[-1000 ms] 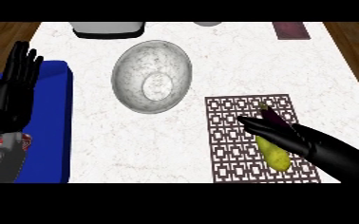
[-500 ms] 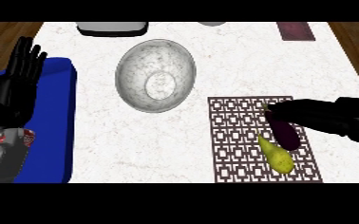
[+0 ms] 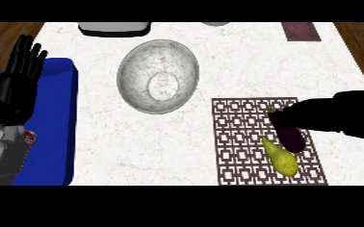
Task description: Pick the pear from the placemat and place it in the bowl
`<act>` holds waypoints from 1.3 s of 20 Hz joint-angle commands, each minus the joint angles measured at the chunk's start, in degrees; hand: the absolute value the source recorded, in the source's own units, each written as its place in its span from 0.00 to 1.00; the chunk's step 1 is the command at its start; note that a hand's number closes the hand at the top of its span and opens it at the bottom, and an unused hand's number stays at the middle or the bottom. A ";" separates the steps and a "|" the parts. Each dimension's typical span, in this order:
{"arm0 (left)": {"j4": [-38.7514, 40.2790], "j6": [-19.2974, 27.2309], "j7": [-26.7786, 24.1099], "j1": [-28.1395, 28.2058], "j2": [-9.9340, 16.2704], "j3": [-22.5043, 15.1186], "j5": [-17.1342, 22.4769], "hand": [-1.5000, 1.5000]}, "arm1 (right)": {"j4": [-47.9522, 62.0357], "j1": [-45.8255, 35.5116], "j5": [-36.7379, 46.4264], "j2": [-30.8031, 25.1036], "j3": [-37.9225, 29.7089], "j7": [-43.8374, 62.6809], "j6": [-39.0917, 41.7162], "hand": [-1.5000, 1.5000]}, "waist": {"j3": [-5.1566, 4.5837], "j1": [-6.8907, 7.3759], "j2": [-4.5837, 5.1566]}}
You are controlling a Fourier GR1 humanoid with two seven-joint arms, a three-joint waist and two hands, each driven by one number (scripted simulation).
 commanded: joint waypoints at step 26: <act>-1.25 -2.60 1.54 0.11 -5.41 3.74 -7.13 0.50 | 24.11 4.04 38.22 17.10 10.62 -22.82 -11.20 0.00 | 0.03 -0.41 -0.04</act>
